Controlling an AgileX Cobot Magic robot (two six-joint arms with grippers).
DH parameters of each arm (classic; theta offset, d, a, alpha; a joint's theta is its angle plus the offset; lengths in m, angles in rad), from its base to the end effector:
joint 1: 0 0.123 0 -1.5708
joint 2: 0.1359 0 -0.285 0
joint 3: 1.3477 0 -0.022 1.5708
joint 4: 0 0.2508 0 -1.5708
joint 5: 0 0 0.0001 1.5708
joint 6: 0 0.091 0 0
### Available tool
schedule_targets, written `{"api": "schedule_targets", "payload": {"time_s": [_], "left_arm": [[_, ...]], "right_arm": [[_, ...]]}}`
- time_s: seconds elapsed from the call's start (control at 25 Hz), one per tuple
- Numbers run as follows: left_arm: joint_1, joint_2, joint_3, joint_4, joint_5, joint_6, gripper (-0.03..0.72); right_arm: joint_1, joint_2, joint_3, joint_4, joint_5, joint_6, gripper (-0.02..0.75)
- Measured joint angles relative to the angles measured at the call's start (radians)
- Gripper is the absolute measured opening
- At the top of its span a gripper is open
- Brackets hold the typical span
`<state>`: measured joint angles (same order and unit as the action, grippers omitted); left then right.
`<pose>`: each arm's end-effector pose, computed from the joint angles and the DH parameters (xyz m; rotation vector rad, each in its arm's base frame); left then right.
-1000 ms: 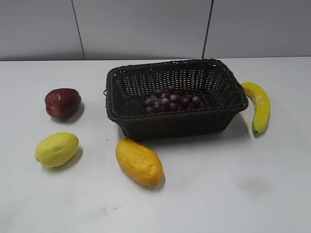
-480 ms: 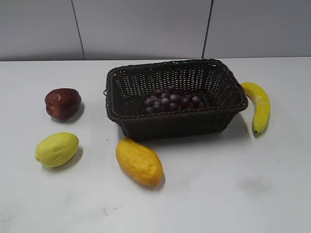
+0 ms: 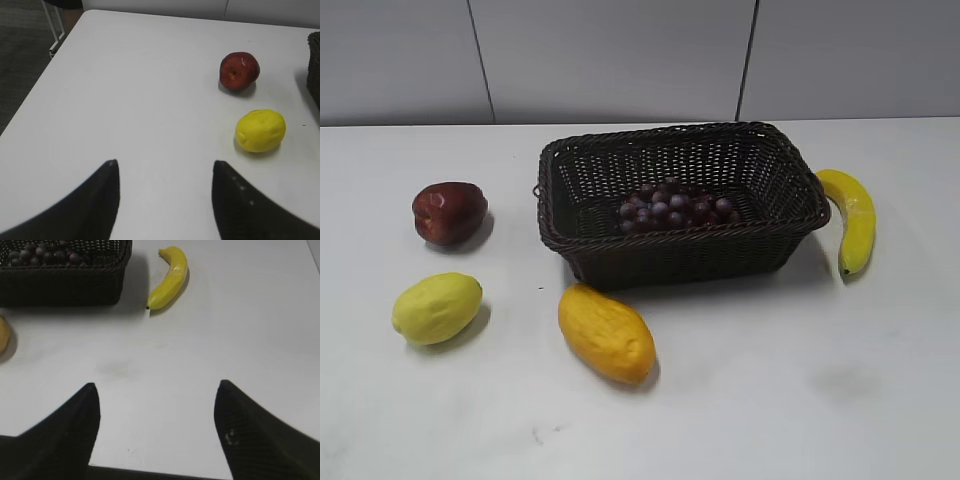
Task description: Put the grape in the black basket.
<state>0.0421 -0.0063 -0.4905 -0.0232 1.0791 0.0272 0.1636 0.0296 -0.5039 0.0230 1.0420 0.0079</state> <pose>-0.0054 -0.0021 0.2732 -0.0141 2.0657 0.0148 -0.0002 0.0018 0.2800 -0.1602 2.0475 0.1342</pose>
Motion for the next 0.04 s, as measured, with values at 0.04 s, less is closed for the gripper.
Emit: {"api": "schedule_targets", "payload": {"time_s": [0.04], "left_arm": [[0.000, 0.000, 0.000, 0.000, 0.000, 0.000, 0.552]], "right_arm": [[0.000, -0.018, 0.000, 0.000, 0.000, 0.000, 0.540]]}}
